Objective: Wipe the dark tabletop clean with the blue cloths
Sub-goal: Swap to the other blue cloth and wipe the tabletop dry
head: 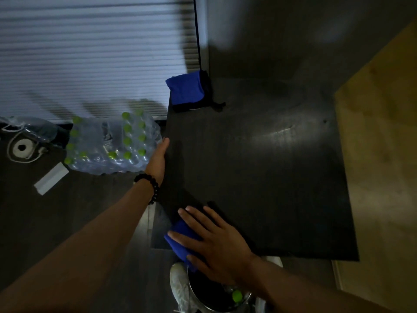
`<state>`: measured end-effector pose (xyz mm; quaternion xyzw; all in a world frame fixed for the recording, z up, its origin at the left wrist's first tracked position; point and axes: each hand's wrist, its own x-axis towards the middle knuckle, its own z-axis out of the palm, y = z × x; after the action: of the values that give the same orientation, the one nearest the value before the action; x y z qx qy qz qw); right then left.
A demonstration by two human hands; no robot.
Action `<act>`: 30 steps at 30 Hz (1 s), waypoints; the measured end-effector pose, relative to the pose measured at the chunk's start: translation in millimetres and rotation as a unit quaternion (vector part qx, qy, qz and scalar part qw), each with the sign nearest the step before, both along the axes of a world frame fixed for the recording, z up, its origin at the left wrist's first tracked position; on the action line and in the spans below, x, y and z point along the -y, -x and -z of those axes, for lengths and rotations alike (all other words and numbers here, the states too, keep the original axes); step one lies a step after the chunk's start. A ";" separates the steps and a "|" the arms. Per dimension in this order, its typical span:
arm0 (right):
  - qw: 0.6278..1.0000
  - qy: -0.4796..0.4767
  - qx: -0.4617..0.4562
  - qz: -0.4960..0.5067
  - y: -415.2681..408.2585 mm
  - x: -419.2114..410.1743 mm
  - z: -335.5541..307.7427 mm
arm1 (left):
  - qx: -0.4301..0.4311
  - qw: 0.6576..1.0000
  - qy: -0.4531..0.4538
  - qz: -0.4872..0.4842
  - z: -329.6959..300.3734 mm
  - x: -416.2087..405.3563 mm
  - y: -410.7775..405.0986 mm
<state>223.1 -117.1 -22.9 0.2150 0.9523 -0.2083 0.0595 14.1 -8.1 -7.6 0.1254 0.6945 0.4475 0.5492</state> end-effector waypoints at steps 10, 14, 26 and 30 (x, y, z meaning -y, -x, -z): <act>0.999 -0.030 0.027 0.015 -85.6 -18.5 7.0 | -0.115 0.993 0.016 0.022 15.2 -3.5 -2.4; 0.997 -0.055 0.032 0.035 -116.6 -23.1 6.6 | -0.208 0.977 0.027 0.026 18.8 -4.6 -5.6; 0.983 -0.105 0.114 0.097 -217.9 -40.0 12.9 | -0.369 0.925 0.076 0.055 22.7 0.2 -15.4; 0.975 -0.106 0.138 0.136 -249.7 -43.4 4.5 | -0.363 0.926 0.082 0.069 18.9 -0.5 -14.5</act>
<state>472.8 -73.7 -27.5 0.3739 0.9135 -0.0810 0.1382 28.7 -7.6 -26.5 0.2817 0.8700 0.2740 0.2977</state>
